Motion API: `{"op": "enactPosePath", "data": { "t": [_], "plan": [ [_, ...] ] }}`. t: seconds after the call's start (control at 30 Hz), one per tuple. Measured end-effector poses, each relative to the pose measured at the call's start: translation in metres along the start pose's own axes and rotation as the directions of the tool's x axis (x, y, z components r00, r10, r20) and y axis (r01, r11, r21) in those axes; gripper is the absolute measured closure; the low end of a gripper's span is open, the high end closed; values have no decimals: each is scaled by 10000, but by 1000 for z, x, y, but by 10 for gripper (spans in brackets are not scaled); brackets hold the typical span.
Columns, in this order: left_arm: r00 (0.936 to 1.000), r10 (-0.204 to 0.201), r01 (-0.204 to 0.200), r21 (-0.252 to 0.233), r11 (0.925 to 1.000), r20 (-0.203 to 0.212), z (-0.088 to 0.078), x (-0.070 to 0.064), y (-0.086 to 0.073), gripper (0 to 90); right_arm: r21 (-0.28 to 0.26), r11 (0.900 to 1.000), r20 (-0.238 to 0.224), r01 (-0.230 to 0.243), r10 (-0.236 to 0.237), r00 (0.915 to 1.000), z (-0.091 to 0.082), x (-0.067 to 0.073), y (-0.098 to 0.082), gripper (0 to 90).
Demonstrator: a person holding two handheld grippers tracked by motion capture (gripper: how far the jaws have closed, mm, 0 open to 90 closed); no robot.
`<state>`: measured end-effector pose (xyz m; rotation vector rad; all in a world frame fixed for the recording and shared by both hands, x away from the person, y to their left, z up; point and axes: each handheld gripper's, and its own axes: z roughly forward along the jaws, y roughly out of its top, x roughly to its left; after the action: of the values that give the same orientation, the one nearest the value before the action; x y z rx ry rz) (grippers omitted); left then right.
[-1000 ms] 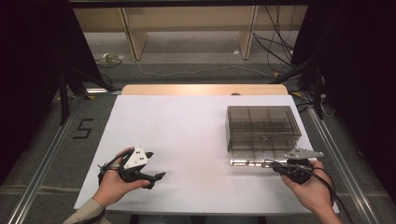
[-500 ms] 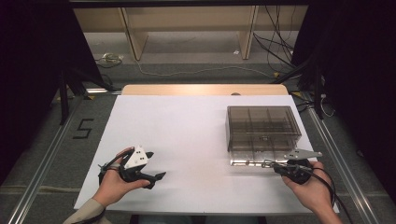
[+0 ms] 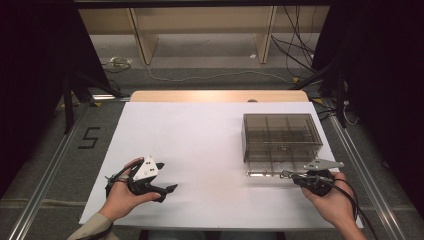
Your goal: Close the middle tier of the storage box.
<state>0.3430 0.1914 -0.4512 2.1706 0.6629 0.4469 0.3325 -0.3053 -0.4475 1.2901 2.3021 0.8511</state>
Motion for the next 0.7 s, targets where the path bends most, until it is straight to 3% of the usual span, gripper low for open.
{"op": "enactPosePath", "data": {
  "t": [0.7],
  "plan": [
    [10000, 8, -8, 57, 10000, 6, 1, 0, 0, 174, -60, 9999, 187, 99, -98, 9998, 6, -1, 7, 900]
  ]
}}
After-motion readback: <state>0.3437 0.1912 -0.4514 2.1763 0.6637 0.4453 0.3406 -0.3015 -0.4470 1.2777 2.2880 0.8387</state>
